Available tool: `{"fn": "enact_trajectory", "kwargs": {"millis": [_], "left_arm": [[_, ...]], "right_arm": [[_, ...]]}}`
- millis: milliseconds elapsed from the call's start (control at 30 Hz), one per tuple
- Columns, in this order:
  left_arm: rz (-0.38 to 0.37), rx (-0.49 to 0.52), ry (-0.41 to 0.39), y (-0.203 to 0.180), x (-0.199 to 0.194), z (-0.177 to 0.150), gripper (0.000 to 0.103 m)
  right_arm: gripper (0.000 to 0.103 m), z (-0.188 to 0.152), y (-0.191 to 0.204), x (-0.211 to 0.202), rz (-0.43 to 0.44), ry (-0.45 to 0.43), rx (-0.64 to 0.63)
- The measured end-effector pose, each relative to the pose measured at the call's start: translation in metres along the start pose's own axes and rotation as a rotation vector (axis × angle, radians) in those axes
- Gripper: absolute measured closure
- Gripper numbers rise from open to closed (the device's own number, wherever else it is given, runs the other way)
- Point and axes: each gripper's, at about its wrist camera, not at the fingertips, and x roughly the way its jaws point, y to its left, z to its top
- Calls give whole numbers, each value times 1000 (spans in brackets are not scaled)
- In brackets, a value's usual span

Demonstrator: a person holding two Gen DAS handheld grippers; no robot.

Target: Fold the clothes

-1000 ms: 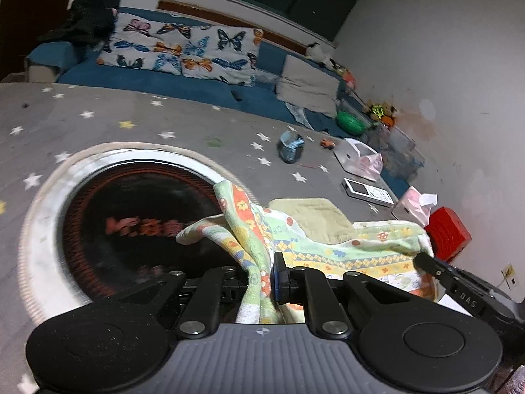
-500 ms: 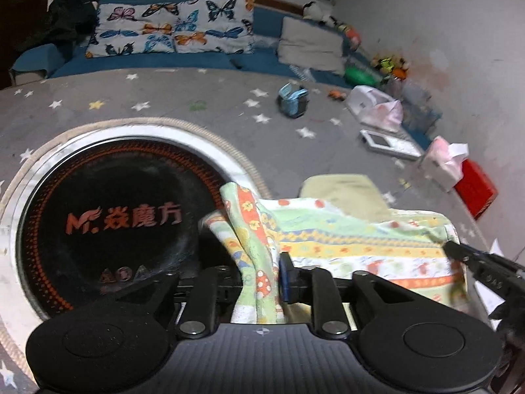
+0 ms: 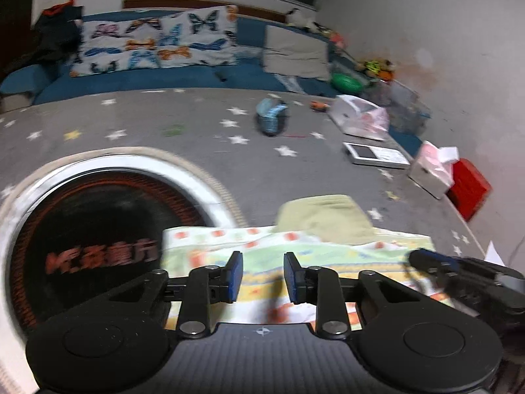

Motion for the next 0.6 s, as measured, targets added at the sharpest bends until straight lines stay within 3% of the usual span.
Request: {"fn": "enact_trajectory", "kwargs": {"millis": [100, 300, 433, 600], "left_arm": [[-23, 1, 8, -7, 16, 3, 83], [6, 15, 45, -11, 46, 3, 84], [13, 27, 34, -13, 43, 0, 84], [16, 57, 19, -19, 29, -5, 83]], "right_arm": [[88, 0, 8, 11, 15, 11, -3], [88, -2, 9, 24, 3, 39, -16], [87, -1, 13, 17, -2, 27, -29], [78, -4, 28, -1, 47, 9, -64]]}}
